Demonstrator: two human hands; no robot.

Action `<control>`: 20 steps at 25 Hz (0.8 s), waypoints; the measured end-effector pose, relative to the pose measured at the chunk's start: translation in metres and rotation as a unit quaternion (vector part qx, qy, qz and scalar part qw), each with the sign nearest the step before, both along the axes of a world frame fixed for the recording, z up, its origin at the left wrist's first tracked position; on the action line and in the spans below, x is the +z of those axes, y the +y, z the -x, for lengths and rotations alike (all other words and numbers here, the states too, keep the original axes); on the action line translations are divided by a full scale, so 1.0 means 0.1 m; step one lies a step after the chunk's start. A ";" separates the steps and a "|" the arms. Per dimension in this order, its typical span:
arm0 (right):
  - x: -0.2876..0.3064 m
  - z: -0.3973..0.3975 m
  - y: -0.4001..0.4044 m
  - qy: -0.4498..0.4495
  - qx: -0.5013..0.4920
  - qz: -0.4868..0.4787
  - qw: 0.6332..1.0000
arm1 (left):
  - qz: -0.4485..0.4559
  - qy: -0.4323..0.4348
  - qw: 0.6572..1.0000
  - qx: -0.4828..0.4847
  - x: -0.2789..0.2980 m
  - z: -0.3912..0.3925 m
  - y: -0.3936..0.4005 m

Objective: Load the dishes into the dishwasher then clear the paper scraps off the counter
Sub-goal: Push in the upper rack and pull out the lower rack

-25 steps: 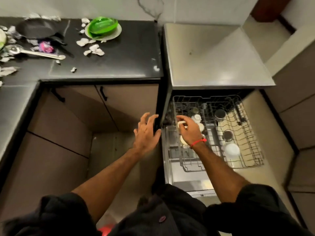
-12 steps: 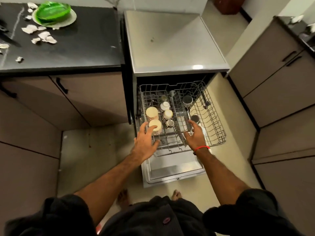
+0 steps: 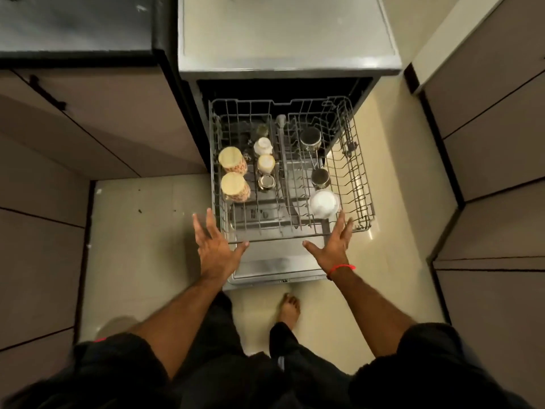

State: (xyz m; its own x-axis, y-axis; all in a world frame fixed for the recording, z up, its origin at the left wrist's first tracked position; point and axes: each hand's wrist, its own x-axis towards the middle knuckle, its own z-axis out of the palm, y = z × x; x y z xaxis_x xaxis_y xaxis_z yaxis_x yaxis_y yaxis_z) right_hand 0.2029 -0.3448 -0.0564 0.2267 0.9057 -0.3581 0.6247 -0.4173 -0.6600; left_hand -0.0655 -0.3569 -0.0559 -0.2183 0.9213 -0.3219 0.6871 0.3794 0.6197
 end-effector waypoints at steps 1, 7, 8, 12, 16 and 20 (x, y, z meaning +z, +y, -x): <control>-0.15 -0.02 0.03 0.025 -0.036 0.005 0.999 | -0.001 -0.024 1.000 0.015 -0.13 -0.04 0.00; -1.20 -0.21 0.08 -0.058 0.076 -0.066 0.993 | -0.074 0.008 0.993 -0.097 -1.09 0.05 0.13; -1.38 -0.24 0.02 -0.110 0.110 -0.098 0.983 | -0.098 0.027 0.990 -0.099 -1.23 0.06 0.13; -1.85 -0.24 -0.04 -0.233 0.151 -0.206 0.938 | -0.180 0.098 0.971 -0.122 -1.67 0.15 0.14; -2.00 -0.15 0.13 -0.213 0.101 -0.278 0.931 | -0.250 0.126 0.949 -0.147 -1.84 0.16 0.22; -1.99 -0.15 0.56 -0.189 0.098 -0.313 0.925 | -0.268 0.121 0.951 -0.097 -1.79 0.12 0.61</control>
State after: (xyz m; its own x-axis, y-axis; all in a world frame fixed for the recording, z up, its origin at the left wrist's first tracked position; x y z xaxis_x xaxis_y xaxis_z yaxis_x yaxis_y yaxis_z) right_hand 0.2178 -0.2883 -0.2552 0.0380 0.9457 0.3229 0.8839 0.1189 -0.4523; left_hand -0.0777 -0.2956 -0.2346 -0.0348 0.9691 0.2441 0.8590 -0.0958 0.5029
